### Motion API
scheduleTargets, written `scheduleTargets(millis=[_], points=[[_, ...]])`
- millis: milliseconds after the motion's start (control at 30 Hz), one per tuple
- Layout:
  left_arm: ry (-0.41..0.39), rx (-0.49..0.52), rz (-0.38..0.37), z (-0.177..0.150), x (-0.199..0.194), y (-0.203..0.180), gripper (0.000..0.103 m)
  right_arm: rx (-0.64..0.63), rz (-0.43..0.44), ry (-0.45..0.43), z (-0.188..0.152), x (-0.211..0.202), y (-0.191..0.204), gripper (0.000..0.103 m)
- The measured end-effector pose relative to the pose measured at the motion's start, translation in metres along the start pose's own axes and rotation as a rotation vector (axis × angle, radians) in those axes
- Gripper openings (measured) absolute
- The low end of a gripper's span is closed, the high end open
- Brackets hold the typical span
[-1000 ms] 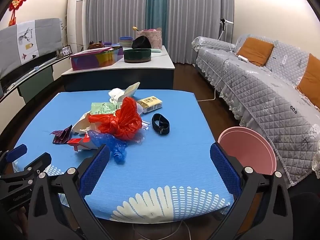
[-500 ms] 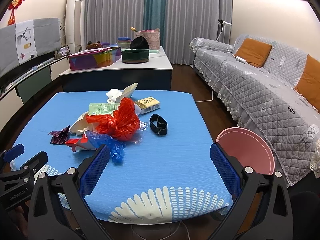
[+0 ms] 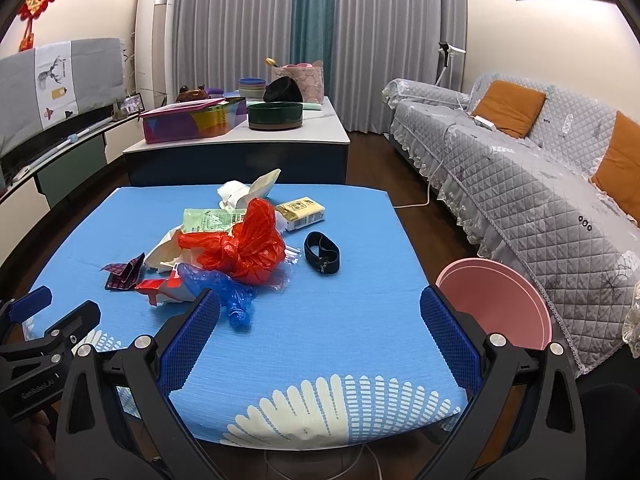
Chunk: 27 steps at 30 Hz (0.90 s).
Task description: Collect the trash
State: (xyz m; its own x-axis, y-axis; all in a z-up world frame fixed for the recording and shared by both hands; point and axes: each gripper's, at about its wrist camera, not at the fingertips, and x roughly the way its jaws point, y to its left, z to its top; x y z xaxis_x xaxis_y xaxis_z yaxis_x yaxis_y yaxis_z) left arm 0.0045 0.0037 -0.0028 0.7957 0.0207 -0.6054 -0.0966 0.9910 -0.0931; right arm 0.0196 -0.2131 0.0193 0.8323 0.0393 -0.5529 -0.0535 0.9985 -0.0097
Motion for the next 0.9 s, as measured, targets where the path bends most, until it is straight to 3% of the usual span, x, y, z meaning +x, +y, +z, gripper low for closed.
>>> scheduleTargets(millis=[900], points=[[-0.005,-0.002,0.002,0.0028,-0.0017,-0.0006,0.087,-0.021,0.001,0.003,-0.0007,-0.0009,0.0040,0.098]])
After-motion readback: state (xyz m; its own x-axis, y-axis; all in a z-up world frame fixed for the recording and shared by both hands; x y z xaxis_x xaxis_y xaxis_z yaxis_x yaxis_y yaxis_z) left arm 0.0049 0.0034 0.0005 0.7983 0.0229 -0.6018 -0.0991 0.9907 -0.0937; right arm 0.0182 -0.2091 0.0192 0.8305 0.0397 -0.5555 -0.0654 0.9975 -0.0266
